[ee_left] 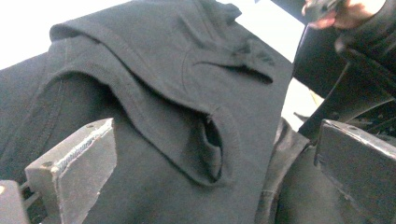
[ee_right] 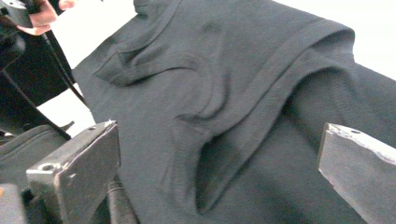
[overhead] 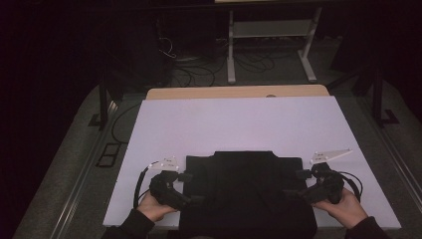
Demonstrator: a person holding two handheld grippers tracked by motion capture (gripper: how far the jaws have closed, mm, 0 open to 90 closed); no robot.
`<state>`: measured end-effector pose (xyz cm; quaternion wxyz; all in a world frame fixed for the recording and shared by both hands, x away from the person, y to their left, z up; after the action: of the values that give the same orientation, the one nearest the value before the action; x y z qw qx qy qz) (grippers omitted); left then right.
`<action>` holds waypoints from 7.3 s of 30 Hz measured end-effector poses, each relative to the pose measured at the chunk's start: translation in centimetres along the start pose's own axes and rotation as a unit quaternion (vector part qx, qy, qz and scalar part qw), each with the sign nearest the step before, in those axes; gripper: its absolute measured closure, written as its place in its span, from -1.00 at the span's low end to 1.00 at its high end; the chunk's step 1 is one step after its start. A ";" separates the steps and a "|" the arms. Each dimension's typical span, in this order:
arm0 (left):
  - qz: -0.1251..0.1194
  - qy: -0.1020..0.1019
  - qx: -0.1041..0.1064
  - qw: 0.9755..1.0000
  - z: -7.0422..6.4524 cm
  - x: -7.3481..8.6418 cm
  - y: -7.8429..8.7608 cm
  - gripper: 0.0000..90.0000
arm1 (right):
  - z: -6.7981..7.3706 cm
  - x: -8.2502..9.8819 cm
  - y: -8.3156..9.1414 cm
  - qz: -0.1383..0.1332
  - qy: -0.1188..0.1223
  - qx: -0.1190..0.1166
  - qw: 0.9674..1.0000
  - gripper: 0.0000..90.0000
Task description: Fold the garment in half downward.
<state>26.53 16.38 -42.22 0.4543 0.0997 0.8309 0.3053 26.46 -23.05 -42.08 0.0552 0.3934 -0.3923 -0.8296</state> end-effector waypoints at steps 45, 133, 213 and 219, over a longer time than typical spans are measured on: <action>-0.062 0.057 -0.063 0.994 8.2 -3.5 0.4 -1.00 | -6.6 -2.4 0.7 -0.031 -0.024 0.037 0.999 -0.97; 0.024 0.079 -0.122 0.989 12.0 -1.8 -1.9 0.92 | -11.2 -2.2 -1.0 0.002 -0.024 0.101 0.995 0.93; -0.018 0.069 -0.190 0.979 14.6 -9.8 2.0 0.93 | -14.0 -10.4 0.3 -0.030 -0.034 0.151 0.987 0.94; -0.024 0.068 -0.195 0.978 15.0 -11.2 2.2 0.93 | -14.5 -11.3 0.7 -0.037 -0.040 0.161 0.985 0.94</action>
<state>44.88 19.44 -39.19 0.4146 -0.0315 0.7863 0.4569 44.10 -27.85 -40.25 -0.0550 0.3782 -0.5083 -0.7718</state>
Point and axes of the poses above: each handheld gripper's, and its own axes: y roughly backward along the jaws, x roughly out of its underside, z roughly to its left, the point moved 3 cm from there along -y, roughly forward along the jaws, and after that the axes turned 4 degrees about z, right-handed, at the moved point
